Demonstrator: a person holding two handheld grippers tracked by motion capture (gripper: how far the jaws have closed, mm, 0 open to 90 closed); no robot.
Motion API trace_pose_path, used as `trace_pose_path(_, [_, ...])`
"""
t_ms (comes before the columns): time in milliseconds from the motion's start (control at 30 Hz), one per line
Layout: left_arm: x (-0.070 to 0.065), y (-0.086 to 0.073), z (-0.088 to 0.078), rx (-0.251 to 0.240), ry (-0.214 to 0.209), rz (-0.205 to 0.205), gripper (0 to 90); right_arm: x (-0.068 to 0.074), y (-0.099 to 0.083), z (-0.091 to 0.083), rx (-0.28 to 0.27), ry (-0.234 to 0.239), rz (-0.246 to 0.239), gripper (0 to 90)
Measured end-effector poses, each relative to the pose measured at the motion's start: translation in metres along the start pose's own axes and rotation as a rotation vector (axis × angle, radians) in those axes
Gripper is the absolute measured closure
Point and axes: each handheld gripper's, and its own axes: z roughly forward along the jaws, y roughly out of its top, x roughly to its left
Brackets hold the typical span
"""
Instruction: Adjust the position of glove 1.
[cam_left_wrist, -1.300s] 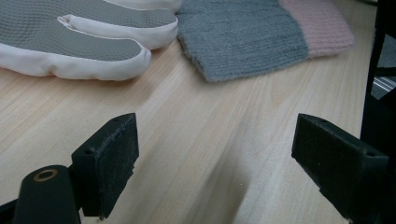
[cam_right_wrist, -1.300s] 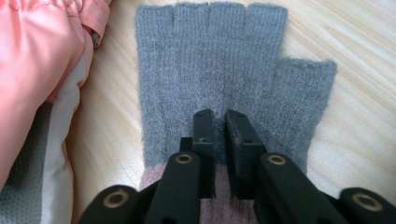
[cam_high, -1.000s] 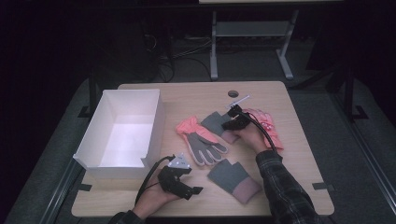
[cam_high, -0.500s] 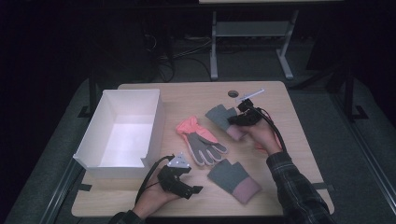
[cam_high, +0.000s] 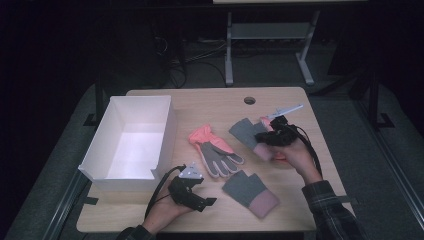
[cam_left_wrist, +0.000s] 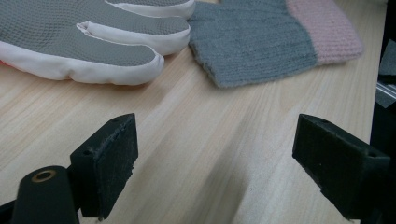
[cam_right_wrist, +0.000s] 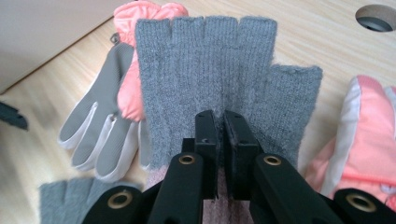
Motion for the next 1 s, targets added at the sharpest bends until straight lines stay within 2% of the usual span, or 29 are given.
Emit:
trace_pose_path(100, [-0.001,0.0,0.0,-0.013,0.011,0.025,13.8,0.003,-0.007,-0.004,0.001,-0.001,0.005,85.1])
trace_pose_path(233, [-0.002,0.001,0.0,-0.009,0.014,0.035,13.8,0.007,-0.014,-0.008,0.011,-0.003,0.0,85.2])
trace_pose_path(267, [-0.002,0.001,0.001,-0.01,0.014,0.037,13.8,0.011,-0.021,-0.011,0.021,-0.002,0.012,85.1])
trace_pose_path(367, [-0.002,0.0,0.0,-0.006,0.014,0.039,13.8,0.014,-0.026,-0.014,0.018,0.001,0.019,85.1])
trace_pose_path(567, [-0.001,0.0,-0.001,-0.002,0.013,0.044,13.8,0.029,-0.044,-0.026,0.026,0.01,-0.004,84.9])
trace_pose_path(633, [-0.001,0.001,0.0,-0.003,0.013,0.043,13.8,0.036,-0.053,-0.031,0.027,0.03,0.011,84.9])
trace_pose_path(767, [-0.002,0.001,0.001,0.009,0.015,0.054,13.8,0.045,-0.065,-0.033,0.036,0.049,0.016,84.7])
trace_pose_path(1000, [-0.001,0.001,0.001,0.004,0.015,0.046,13.8,0.056,-0.08,-0.034,0.057,0.066,0.025,84.7])
